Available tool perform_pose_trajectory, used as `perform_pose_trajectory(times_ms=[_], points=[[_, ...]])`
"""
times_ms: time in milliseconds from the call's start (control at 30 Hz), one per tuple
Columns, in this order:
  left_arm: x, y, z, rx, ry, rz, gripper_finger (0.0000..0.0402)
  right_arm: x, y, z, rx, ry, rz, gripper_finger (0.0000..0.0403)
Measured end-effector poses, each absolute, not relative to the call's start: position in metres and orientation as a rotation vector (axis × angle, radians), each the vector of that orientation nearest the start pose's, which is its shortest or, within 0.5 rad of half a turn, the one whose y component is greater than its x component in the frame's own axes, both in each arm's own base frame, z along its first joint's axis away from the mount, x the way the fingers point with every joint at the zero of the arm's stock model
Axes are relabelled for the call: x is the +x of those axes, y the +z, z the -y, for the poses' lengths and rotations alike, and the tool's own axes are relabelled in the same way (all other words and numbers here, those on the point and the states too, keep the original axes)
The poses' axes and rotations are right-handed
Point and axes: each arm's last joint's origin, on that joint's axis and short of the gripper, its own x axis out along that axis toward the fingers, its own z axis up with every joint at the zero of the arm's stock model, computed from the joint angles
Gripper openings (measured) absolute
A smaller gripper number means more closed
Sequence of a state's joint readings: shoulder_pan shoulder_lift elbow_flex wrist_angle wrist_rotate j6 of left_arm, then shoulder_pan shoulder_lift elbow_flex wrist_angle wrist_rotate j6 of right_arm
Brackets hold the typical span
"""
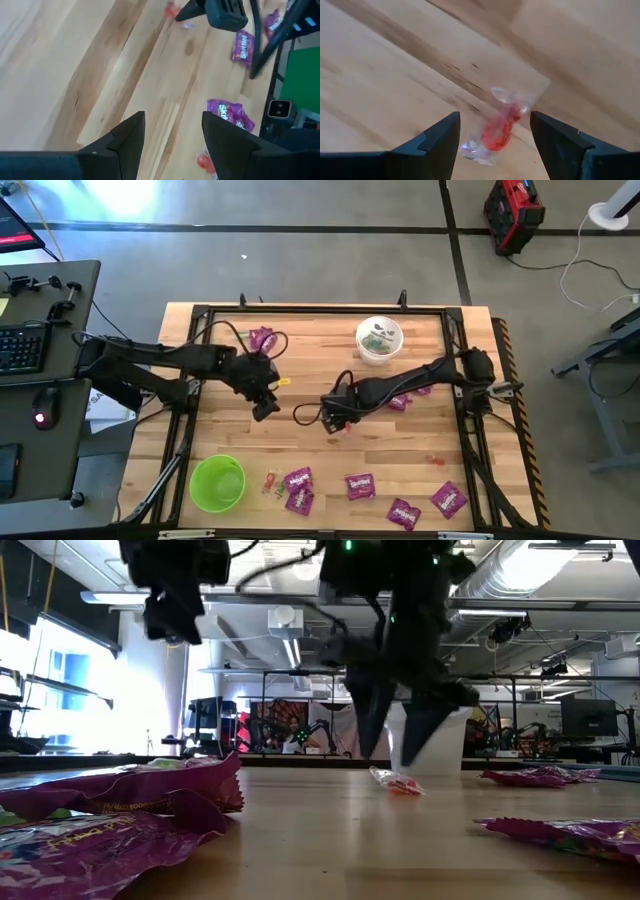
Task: Sort candy by brand, put in halloween buckets
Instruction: Put the red gummy into the white bucket
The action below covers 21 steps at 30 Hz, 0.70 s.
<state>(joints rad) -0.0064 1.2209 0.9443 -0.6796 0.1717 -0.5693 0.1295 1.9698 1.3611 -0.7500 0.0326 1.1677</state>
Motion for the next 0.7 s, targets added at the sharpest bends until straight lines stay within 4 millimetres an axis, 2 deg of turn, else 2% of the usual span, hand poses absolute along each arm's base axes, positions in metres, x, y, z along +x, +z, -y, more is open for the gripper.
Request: perform_pose_trajectory(times_ms=[167, 300, 367, 467, 633, 700], points=[[0.234, 0.254, 0.005, -0.605, 0.179, -0.994, 0.0186, 0.378, 0.145, -0.047, 0.853, -0.788, -1.210, 0.0236], [0.238, 0.256, 0.004, -0.581, 0.218, -0.938, 0.0186, 0.380, 0.141, -0.047, 0.840, -0.802, -1.202, 0.0231], [0.240, 0.258, 0.003, -0.581, 0.212, -0.904, 0.0186, 0.379, 0.141, -0.047, 0.829, -0.807, -1.201, 0.0214], [0.244, 0.261, 0.003, -0.583, 0.197, -0.858, 0.0186, 0.377, 0.141, -0.047, 0.801, -0.820, -1.209, 0.0161], [0.247, 0.263, 0.003, -0.584, 0.191, -0.817, 0.0186, 0.375, 0.145, -0.045, 0.724, -0.802, -1.216, 0.0029], [0.247, 0.263, 0.003, -0.580, 0.191, -0.819, 0.0186, 0.373, 0.157, -0.044, 0.683, -0.764, -1.187, 0.0012]])
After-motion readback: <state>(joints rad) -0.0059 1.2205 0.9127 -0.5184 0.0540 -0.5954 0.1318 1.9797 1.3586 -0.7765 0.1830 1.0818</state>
